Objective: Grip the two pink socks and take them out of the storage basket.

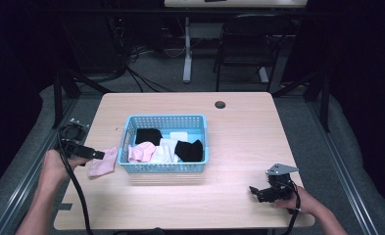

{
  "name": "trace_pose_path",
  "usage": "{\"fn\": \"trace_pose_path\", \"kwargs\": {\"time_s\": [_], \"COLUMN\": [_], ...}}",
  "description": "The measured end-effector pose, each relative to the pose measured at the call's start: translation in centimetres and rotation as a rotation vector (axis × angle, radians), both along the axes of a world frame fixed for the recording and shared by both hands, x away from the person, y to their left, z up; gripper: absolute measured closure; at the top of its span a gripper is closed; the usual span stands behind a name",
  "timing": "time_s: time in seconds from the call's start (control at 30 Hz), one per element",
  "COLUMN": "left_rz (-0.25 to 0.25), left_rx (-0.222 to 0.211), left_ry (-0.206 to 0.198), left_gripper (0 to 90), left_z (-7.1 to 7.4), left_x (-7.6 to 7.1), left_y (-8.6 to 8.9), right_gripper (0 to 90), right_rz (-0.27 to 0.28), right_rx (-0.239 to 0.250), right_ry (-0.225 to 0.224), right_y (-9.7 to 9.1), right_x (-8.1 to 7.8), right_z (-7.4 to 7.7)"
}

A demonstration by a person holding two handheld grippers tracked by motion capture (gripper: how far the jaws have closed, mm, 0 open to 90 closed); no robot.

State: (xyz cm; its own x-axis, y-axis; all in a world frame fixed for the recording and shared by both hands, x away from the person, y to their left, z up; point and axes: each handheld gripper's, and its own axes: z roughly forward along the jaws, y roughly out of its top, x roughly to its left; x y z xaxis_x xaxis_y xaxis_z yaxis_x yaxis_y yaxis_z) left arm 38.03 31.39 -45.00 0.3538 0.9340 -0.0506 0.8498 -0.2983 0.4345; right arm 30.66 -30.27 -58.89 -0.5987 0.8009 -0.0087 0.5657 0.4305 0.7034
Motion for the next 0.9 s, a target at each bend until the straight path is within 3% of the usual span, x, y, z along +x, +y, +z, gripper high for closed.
{"fn": "trace_pose_path", "kwargs": {"time_s": [0.07, 0.17, 0.43, 0.9], "left_rz": [-0.014, -0.031, -0.101, -0.194], "left_rx": [-0.005, -0.012, -0.012, -0.062], "left_ry": [-0.008, -0.006, -0.013, -0.003], "left_gripper": [9.5, 0.0, 0.2, 1.4], "left_z": [0.4, 0.7, 1.5, 2.1], "left_x": [0.0, 0.1, 0.8, 2.6], "left_y": [-0.5, -1.4, -4.3, -8.5], "right_gripper": [0.0, 0.0, 0.0, 0.0], "right_rz": [-0.001, -0.001, 0.005, -0.003], "right_rx": [0.002, 0.002, 0.006, 0.006], "right_ry": [-0.001, -0.001, -0.001, 0.000], "right_y": [0.0, 0.0, 0.0, 0.1], "right_x": [0.0, 0.0, 0.1, 0.0], "right_z": [0.0, 0.0, 0.0, 0.0]}}
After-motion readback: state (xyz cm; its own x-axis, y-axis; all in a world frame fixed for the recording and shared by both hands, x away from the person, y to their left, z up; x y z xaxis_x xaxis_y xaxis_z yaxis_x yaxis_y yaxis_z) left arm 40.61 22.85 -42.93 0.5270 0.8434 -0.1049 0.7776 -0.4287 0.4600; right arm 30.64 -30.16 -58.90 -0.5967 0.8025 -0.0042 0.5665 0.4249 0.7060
